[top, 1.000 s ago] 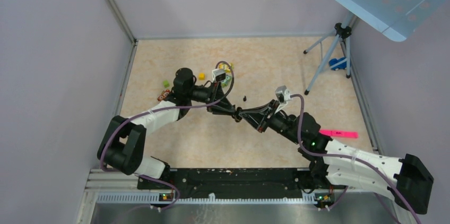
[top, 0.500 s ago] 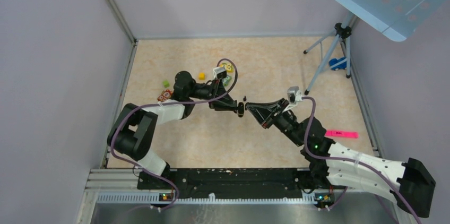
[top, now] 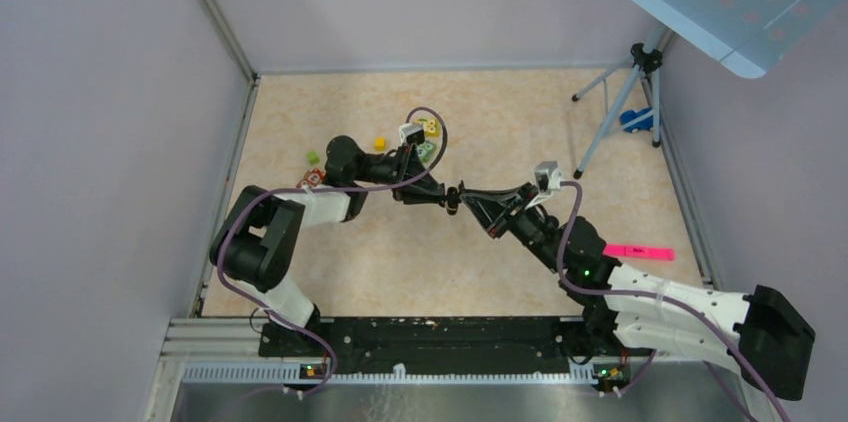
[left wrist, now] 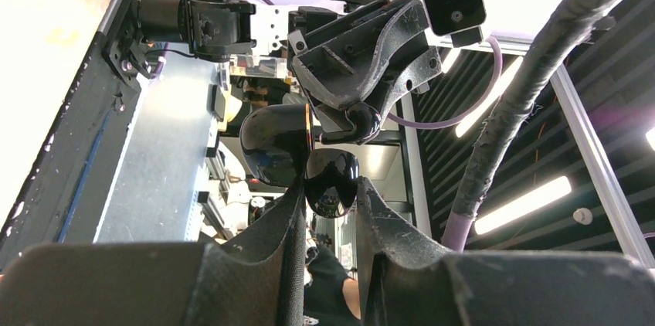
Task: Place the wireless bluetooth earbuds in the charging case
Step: Insert the left earbud into the left side groove of the charging case.
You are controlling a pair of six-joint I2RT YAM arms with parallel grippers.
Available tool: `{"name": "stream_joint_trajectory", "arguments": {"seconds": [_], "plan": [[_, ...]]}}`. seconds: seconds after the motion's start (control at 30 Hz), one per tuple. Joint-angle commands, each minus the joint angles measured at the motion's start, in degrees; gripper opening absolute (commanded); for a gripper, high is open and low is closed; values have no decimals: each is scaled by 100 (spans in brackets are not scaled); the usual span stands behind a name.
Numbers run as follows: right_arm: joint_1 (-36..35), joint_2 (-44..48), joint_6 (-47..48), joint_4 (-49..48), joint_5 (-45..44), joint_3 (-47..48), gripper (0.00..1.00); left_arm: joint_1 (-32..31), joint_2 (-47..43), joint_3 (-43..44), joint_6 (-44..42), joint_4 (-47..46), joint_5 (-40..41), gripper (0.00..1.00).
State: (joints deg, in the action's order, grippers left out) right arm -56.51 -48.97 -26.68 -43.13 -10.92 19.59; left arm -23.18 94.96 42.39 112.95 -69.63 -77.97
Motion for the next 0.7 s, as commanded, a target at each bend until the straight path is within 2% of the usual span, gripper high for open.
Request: {"name": "stream_joint_trajectory", "arguments": {"seconds": [0.0, 0.67], "plan": [[-68, -76, 131, -468, 0, 340, 0, 24, 23, 143, 166, -570, -4, 0], [-70, -256, 49, -834, 271, 340, 0, 54, -69, 66, 228, -517, -45, 0]]}}
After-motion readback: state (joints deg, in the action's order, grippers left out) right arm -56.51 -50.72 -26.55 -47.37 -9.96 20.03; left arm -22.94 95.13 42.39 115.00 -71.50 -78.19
